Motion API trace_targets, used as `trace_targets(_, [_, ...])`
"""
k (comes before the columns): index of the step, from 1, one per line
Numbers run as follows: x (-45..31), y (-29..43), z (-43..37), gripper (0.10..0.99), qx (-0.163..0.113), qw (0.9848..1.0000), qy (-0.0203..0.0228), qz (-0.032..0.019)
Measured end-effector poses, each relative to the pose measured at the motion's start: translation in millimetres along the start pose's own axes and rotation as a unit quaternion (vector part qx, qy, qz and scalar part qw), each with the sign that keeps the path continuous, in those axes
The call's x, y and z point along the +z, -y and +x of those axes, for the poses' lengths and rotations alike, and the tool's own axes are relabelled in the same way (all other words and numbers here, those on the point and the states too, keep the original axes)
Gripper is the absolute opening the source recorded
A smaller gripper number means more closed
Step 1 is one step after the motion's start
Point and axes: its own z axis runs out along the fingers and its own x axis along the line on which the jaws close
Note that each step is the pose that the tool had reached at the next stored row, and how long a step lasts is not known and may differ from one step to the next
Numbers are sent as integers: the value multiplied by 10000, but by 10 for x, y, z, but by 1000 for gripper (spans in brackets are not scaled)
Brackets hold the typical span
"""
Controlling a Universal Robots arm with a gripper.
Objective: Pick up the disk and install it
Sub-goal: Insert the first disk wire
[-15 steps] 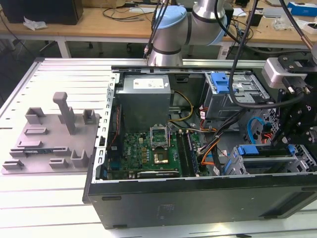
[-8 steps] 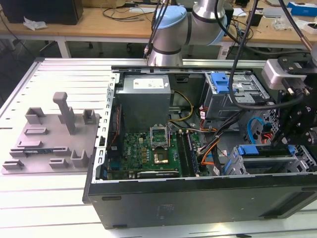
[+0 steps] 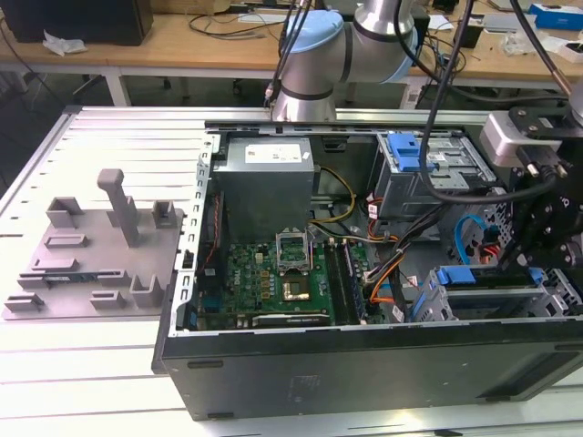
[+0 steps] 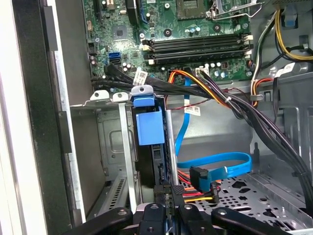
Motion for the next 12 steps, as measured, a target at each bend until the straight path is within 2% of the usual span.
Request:
trace_targets(4, [45, -2, 1, 169, 0, 10000, 1, 0])
trace_targets(12, [53, -3, 2, 169, 0, 10000, 1, 0])
